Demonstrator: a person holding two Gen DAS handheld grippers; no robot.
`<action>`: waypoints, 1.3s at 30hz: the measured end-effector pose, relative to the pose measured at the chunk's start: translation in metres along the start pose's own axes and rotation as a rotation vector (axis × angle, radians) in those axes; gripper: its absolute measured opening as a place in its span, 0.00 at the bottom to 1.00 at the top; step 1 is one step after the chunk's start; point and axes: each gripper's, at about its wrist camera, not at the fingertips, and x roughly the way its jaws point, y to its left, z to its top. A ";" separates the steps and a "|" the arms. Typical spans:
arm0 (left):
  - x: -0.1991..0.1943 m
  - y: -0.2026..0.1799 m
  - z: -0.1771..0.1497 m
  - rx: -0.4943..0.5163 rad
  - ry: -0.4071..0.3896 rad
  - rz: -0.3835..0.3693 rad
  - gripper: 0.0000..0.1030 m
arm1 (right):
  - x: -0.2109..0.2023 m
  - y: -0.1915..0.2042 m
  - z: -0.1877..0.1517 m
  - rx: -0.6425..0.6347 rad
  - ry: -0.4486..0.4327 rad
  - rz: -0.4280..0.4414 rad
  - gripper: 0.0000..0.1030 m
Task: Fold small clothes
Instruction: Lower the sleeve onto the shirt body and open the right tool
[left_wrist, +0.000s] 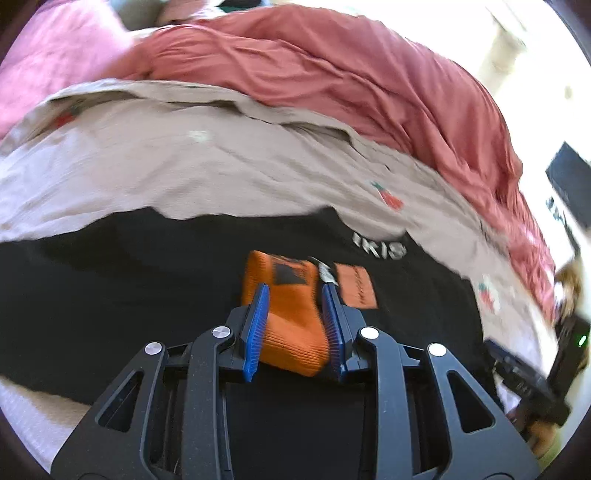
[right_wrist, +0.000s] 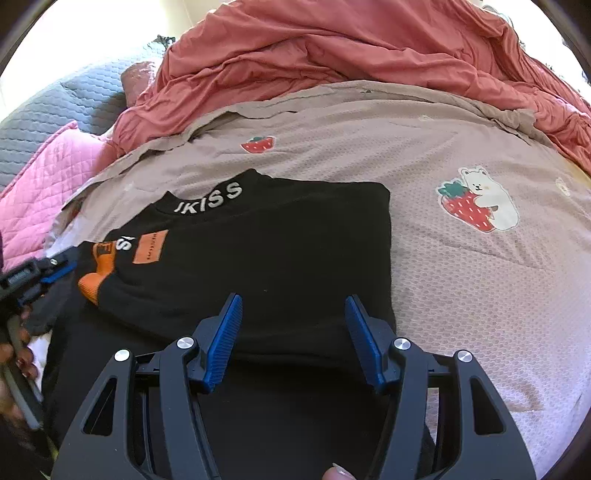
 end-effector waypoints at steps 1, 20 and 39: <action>0.004 -0.007 -0.003 0.026 0.009 -0.005 0.21 | 0.001 0.002 0.000 -0.008 0.001 0.004 0.55; 0.018 0.023 -0.017 -0.009 0.121 0.206 0.28 | 0.007 0.001 -0.008 0.012 0.038 0.008 0.64; 0.034 -0.036 -0.037 0.118 0.140 0.067 0.56 | 0.029 0.001 -0.006 -0.009 0.106 -0.023 0.64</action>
